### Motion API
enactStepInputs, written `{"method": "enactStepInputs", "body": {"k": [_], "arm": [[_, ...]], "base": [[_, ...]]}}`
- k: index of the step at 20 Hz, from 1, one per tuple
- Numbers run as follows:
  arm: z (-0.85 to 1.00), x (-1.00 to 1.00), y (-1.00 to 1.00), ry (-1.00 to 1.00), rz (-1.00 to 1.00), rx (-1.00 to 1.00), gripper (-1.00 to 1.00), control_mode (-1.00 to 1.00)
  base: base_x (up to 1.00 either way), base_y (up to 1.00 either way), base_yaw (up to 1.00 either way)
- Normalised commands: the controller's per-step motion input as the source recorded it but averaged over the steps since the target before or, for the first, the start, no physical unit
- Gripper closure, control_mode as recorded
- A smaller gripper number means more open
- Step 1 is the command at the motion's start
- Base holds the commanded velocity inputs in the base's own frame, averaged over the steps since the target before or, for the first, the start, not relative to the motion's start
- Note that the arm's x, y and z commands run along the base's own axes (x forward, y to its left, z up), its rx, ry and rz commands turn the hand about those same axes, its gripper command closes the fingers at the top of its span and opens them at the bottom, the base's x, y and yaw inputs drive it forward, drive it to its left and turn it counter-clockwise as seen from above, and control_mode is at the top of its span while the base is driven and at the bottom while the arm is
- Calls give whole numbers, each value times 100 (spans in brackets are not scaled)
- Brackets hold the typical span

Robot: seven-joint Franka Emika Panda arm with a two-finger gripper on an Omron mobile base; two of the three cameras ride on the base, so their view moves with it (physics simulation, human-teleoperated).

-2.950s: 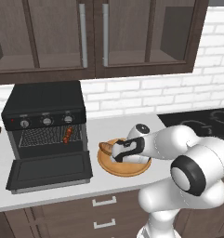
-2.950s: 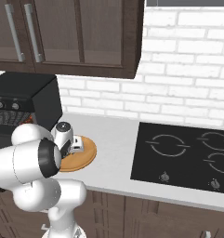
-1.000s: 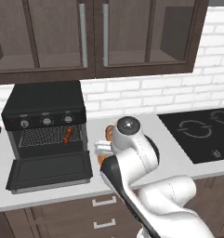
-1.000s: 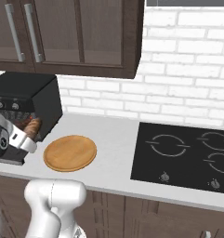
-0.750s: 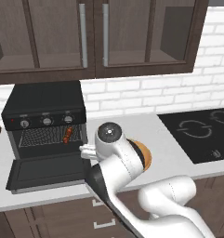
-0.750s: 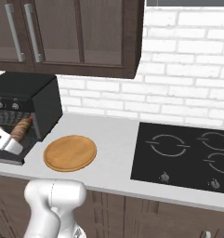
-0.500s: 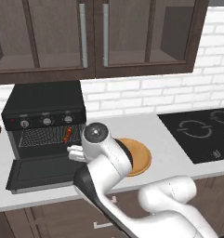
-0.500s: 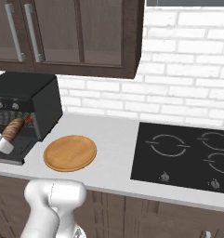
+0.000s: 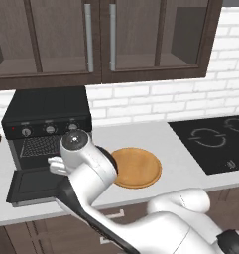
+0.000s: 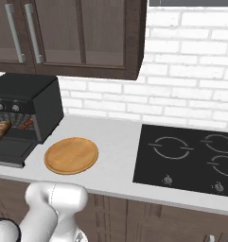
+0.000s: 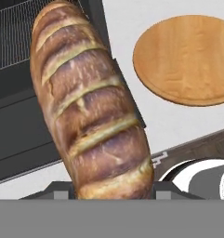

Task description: Pick up the kebab skewer and baguette bread, and place them inside the toaster oven. Close the toaster oven door and start by setting the timer.

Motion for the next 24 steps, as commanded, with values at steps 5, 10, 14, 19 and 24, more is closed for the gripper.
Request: {"method": "enactStepInputs", "body": {"k": [5,10,14,19,24], "arm": [[-31,32,39,0,0,0,100,-100],[-22,68,0,0,0,3,100,-100],[-29,44,6,0,13,1,100,-100],[-11,32,22,0,22,0,100,-100],[-3,19,9,-3,2,0,100,-100]], "base": [[0,0,0],[0,0,0],[0,0,0],[0,0,0],[0,0,0]]}}
